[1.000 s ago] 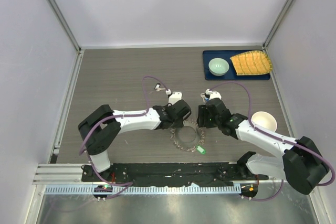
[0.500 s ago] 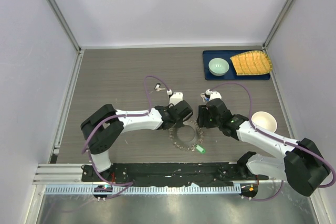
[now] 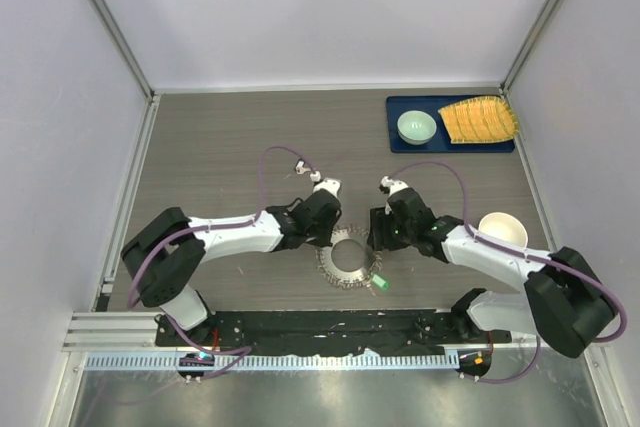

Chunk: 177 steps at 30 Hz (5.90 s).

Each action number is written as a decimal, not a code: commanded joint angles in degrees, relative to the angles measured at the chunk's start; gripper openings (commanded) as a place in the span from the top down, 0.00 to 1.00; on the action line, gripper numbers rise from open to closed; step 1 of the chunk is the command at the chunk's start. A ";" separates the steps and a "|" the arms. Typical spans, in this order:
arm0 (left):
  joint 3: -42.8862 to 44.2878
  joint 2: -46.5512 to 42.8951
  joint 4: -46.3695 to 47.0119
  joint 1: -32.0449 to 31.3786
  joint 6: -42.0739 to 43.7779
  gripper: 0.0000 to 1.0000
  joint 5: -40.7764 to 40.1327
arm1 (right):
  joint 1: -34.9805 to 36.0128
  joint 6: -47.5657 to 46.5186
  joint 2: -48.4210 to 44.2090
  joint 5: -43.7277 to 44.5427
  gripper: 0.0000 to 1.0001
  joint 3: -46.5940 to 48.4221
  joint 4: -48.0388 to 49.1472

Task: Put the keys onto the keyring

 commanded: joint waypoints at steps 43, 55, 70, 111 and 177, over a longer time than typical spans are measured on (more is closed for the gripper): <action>11.60 -9.20 -25.66 11.82 50.66 1.00 47.46 | 1.46 -22.96 -4.13 -37.82 0.53 -8.73 44.56; 14.15 -9.29 -28.04 11.82 52.86 1.00 54.41 | 1.63 -25.24 -1.59 -47.48 0.59 -5.66 44.47; 14.41 -9.47 -27.34 11.73 51.89 1.00 55.73 | 4.18 -28.67 2.90 -50.83 0.71 -1.44 39.81; 7.91 -17.82 -19.43 11.73 51.45 1.00 54.24 | 5.50 -28.50 -5.80 -46.97 0.66 -4.51 36.21; -37.80 -40.41 67.76 11.82 17.17 0.50 40.88 | 4.80 -5.38 -7.12 -36.86 0.99 -11.98 68.82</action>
